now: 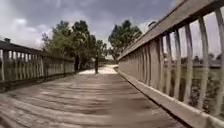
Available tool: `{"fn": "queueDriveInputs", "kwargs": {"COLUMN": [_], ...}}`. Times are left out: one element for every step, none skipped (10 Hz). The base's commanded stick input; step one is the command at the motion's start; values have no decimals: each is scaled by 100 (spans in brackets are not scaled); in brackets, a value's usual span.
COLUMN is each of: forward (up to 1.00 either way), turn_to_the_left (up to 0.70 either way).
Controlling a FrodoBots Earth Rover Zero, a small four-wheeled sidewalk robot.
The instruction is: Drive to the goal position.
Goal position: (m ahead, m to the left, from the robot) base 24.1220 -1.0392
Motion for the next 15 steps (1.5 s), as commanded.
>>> {"fn": "queueDriveInputs", "kwargs": {"forward": [70, 70, 70, 70, 70, 70, 70, 70, 70, 70, 70, 70, 70, 70, 70], "turn_to_the_left": [0, 0, 0, 0, 0, 0, 0, 0, 0, 0, 0, 18, 34, 18, 0]}}
